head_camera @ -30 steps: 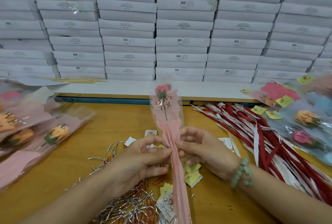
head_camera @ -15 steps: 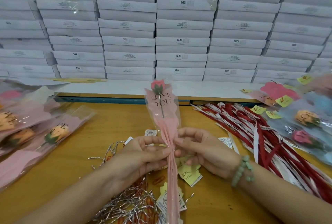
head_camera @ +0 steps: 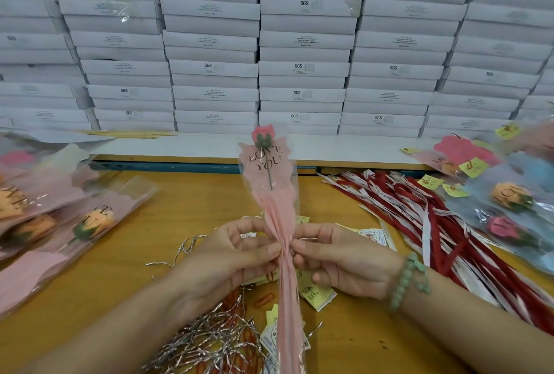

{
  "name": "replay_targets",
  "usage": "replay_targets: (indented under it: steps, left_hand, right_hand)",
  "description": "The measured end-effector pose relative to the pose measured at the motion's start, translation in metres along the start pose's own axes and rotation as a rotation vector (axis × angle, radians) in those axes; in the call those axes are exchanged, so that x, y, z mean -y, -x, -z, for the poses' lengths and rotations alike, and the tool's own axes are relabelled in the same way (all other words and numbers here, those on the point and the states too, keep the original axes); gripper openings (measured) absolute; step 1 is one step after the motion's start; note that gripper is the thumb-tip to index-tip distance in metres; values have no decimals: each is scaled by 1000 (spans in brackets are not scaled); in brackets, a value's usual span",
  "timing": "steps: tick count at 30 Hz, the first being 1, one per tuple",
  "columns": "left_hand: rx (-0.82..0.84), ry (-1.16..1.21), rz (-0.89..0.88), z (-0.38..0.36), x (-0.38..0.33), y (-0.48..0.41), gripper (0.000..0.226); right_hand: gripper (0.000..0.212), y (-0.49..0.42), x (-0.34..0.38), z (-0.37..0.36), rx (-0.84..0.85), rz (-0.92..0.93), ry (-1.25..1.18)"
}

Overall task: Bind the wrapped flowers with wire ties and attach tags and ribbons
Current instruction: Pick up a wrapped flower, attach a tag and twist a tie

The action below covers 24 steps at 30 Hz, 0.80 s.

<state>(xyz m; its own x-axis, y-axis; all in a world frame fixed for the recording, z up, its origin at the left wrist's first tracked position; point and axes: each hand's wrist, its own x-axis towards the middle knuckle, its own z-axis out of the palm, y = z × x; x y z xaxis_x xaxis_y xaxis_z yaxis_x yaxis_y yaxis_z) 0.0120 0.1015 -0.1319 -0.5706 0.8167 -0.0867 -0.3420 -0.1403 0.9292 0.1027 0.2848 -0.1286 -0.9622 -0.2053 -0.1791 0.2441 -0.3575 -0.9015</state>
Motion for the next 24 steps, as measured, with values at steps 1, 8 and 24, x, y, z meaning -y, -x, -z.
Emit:
replay_targets:
  steps: [1,8,24]
  left_hand:
    - [1,0,1,0,1,0,36]
    - [-37,-26,-7,-1,4,0,30]
    - [14,5,-40,-5,6,3,21]
  right_hand:
    - [27,0,0,-1,-5,-1,11]
    - [28,1,1,-8,-96,47,145]
    - [31,4,-2,-22,-331,230,548]
